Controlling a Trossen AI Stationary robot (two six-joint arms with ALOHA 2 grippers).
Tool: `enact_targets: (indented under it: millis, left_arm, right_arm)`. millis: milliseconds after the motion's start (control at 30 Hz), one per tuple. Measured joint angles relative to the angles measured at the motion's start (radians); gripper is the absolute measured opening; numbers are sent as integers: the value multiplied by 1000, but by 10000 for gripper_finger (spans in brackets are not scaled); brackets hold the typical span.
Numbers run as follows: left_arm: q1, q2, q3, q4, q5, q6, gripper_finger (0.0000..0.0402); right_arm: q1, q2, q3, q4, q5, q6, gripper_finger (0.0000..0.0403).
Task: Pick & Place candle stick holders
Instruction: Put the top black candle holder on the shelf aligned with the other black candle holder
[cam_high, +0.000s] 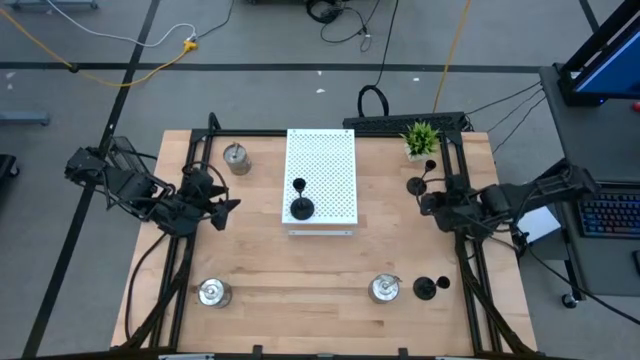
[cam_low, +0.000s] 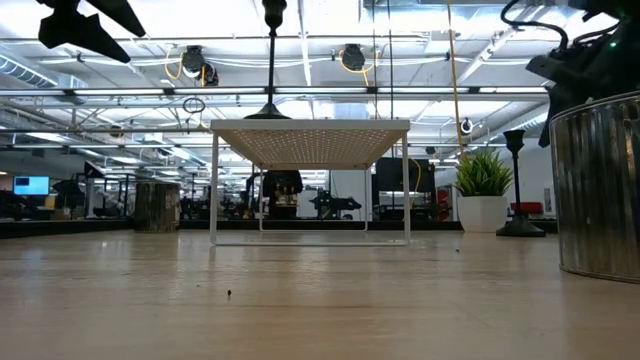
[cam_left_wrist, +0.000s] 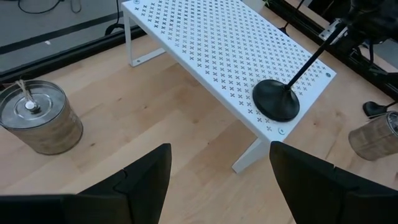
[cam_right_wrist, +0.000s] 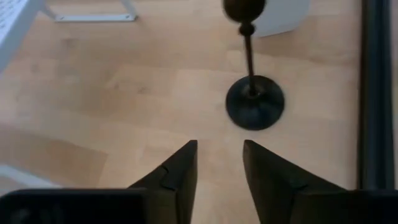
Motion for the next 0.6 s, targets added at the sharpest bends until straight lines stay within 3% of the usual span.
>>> enact_targets:
  millis: [267,600]
  left_arm:
    - [0,0,0,0,-4,19,274]
    - [0,0,0,0,-6,38,273]
  right_arm:
    - [-110,50,0,56,3,-26,196]
    - [-237,169,0,126,2,1,202]
